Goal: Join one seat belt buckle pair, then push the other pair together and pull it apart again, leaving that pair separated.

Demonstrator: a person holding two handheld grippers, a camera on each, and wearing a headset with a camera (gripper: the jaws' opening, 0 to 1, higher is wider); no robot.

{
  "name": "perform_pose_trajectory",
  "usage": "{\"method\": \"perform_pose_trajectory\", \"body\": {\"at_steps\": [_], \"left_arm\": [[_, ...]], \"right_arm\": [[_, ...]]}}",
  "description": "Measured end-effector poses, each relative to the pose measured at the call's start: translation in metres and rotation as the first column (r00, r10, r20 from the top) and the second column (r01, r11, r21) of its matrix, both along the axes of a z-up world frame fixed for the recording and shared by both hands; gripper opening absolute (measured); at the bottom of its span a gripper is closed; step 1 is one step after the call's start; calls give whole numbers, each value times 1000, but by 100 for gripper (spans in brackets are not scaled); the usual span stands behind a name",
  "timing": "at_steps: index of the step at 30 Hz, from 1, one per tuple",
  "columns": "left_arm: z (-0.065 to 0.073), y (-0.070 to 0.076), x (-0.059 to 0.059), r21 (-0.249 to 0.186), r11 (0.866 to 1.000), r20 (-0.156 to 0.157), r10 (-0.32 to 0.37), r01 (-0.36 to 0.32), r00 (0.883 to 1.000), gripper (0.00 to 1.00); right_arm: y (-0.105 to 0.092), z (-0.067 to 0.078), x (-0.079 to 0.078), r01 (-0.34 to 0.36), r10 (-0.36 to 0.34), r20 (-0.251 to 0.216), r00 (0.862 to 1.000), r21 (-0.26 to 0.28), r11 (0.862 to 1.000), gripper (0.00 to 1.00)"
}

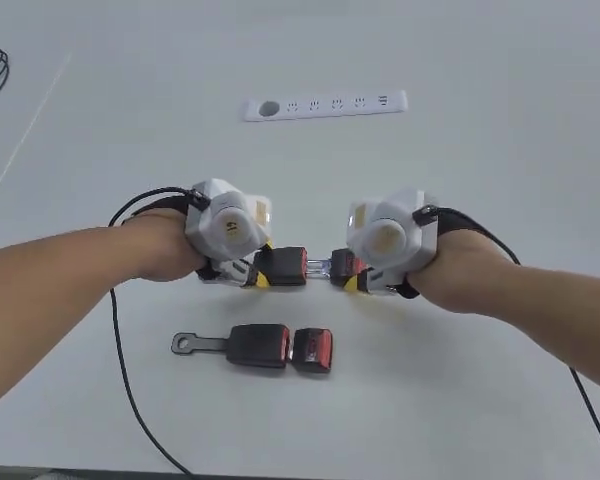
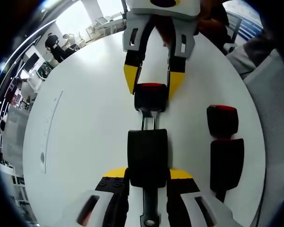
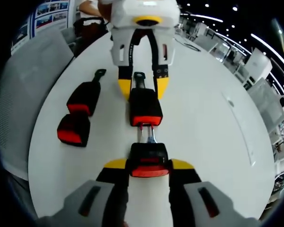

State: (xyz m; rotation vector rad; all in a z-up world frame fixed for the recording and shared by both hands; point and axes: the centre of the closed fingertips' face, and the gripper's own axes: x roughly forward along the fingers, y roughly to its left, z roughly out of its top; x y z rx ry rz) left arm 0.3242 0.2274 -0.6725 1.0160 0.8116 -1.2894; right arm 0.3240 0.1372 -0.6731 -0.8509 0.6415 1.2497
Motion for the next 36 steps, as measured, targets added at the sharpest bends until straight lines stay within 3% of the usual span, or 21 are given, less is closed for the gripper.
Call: {"method": "perform_pose_trajectory", "body": {"at_steps": [7, 10, 15, 17, 18, 20, 27, 36], "left_arm": [[-2, 2, 2, 8, 1000, 7, -16, 16, 1000, 30], [-2, 2, 2, -4, 1000, -2, -8, 8, 1000, 30], [-2, 0, 1, -10, 1000, -8, -22, 22, 1000, 29], [-2, 1, 0, 16, 997, 3, -74, 74, 997, 29], [-4, 3, 2, 48, 994, 10, -97, 97, 995, 29], [-6, 2, 2, 66, 992, 22, -113, 111, 993, 30], [-6, 3, 5, 4, 1000, 2, -18, 18, 1000, 29], [-6, 0, 4, -14, 1000, 1, -22, 22, 1000, 28]], "right_arm": [[9, 0, 0, -19, 19, 1, 1000, 17, 1000, 30], [7, 0, 0, 2, 0, -31, 1000, 41, 999, 30], [8, 0, 0, -6, 8, -43, 999, 41, 999, 29], [9, 0, -1, -26, 28, -48, 998, 35, 999, 29], [9, 0, -2, -43, 44, -45, 998, 28, 999, 29], [10, 0, -2, -47, 48, -47, 998, 27, 999, 28], [12, 0, -2, -38, 38, -43, 998, 21, 999, 28], [13, 1, 1, -41, 42, -45, 998, 24, 999, 27]]}}
